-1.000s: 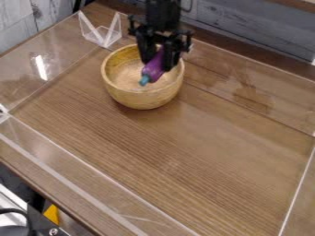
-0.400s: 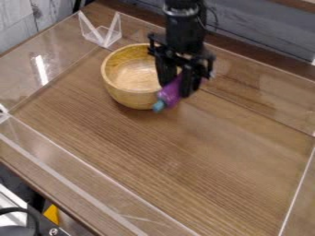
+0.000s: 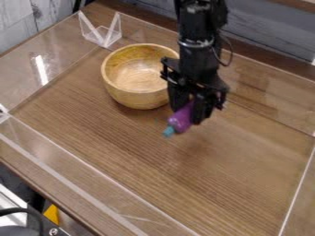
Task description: Remove the purple eggplant from inside the brown bowl and put it on the table
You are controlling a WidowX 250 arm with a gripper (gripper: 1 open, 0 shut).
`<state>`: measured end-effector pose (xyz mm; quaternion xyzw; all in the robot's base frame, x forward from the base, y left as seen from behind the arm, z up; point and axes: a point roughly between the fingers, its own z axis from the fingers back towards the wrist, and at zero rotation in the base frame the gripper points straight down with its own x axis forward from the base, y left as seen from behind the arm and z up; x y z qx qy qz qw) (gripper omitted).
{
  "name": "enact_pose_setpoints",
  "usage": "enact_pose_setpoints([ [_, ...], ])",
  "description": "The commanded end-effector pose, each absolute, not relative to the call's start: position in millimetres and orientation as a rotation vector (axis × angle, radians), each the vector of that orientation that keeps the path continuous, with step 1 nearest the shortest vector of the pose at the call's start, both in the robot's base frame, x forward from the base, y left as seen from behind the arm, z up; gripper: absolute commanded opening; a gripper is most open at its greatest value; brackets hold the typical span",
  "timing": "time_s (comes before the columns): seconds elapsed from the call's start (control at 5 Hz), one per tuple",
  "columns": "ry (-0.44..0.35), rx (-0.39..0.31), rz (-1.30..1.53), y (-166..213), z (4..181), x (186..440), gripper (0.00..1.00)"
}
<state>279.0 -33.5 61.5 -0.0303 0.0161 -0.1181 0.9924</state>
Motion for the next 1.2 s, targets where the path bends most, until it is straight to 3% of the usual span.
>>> enact_pose_setpoints([
  [0.0,-0.039,-0.049,-0.258,-37,70.3,281,0.0],
  [1.0,-0.042,-0.019,-0.278,-32,46.5,274,0.0],
])
